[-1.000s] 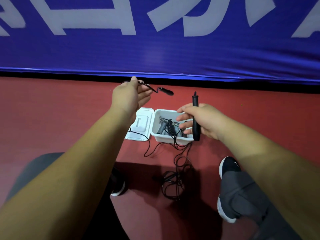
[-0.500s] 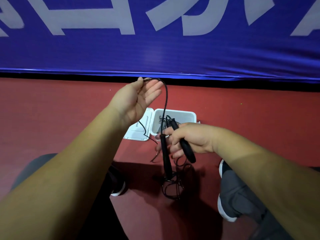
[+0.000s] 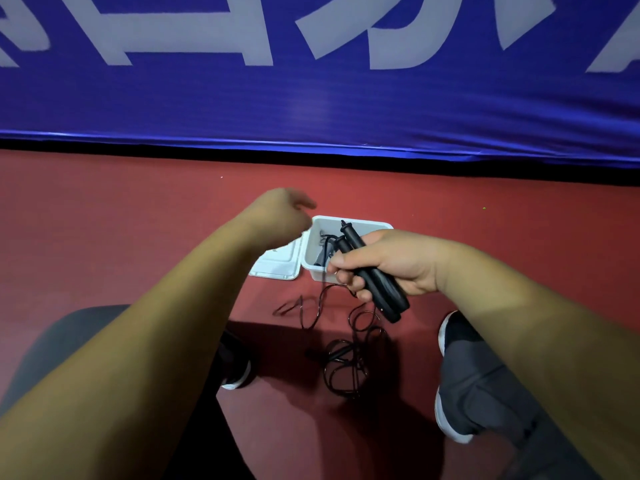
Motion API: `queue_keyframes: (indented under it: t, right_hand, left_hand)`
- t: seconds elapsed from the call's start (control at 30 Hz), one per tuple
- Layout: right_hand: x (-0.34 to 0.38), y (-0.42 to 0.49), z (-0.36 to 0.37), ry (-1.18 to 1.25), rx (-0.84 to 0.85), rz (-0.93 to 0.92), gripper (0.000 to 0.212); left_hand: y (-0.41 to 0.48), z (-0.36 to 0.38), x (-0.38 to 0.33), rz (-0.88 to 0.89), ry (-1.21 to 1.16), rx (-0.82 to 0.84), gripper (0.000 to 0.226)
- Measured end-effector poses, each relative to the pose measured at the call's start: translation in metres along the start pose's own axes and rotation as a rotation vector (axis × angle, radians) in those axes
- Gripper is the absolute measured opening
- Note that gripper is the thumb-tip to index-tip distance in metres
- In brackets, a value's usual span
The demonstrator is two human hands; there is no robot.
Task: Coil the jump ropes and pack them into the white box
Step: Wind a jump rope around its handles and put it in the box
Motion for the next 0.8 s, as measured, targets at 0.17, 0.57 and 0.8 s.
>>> queue_keyframes:
  t: [0.17,0.57,0.8]
  right_hand:
    - [0.006,-0.005,0.001,-0.035,-0.028,-0.027,0.017]
    - [0.011,-0.007,-0.001,0.031,-0.087,-0.051,0.011]
    - [0.011,-0.004,-0.011,-0.061,-0.215,-0.06,0.037]
  left_hand:
    - [-0.01,0.02,-0.026,0.297,0.028,0.26,0.075]
    - [-0.013,0.022,-0.035,0.358,-0.062,0.188,0.025]
    - [-0.008,0.02,-0.033,0.31,-0.152,0.055,0.024]
Point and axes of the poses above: each hand's wrist, its own y-axis towards the middle knuckle, its own z-axis out of the palm, x = y × z, the point moved 7 cm from there along y, towards the middle knuckle, and after that the axes turned 3 degrees about x, right-handed, at the moved point
